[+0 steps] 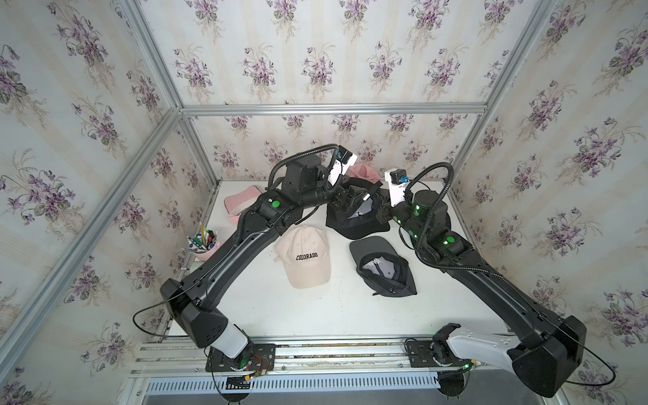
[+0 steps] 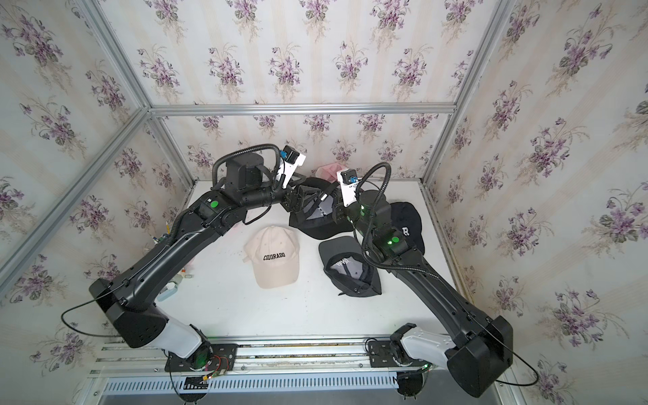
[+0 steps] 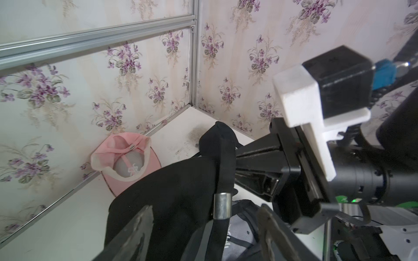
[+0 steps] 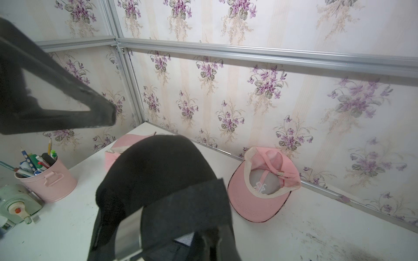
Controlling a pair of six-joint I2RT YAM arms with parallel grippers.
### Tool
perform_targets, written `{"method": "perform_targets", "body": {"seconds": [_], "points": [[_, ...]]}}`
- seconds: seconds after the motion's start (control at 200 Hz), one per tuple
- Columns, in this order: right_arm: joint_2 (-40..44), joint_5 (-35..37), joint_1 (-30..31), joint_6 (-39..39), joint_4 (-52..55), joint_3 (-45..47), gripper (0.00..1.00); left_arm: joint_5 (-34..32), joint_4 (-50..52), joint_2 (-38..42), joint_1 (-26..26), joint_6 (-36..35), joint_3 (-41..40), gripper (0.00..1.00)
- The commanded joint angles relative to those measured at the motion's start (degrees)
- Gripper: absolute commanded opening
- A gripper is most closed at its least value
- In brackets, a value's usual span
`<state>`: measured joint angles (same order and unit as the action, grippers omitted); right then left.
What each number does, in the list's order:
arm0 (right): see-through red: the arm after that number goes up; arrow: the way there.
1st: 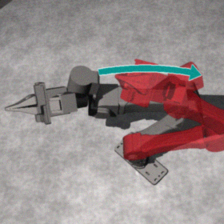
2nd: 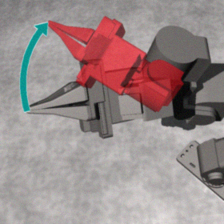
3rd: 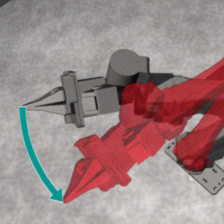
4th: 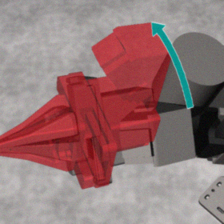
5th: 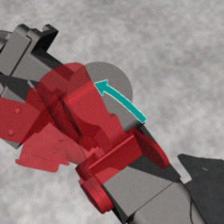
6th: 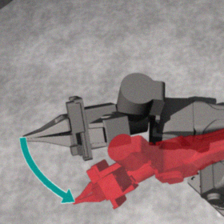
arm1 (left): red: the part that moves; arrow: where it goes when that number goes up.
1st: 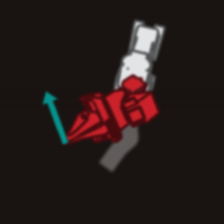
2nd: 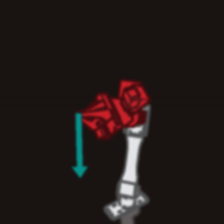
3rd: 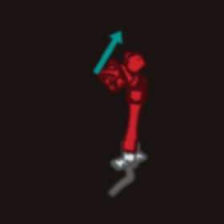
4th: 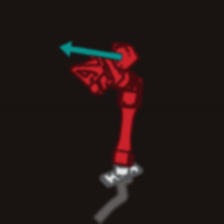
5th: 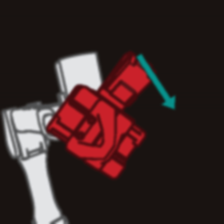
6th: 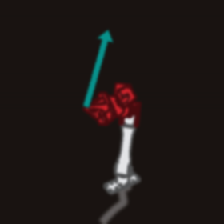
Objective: Open the adjustable buckle of the baseball cap
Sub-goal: Open the adjustable buckle on the baseball cap.
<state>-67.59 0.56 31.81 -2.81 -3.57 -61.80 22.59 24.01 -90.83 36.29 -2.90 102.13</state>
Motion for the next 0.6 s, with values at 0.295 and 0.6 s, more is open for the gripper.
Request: {"method": "perform_targets", "body": {"seconds": [0.295,0.6], "points": [[0.63,-3.85,0.36,-1.05,-2.33,0.78,0.00,8.16,-2.06,-5.47,0.09,7.44,3.91,0.74],[0.14,-5.83,0.75,-1.59,-1.79,0.90,0.00,10.27,-4.87,-7.24,0.36,10.35,3.16,0.73]]}}
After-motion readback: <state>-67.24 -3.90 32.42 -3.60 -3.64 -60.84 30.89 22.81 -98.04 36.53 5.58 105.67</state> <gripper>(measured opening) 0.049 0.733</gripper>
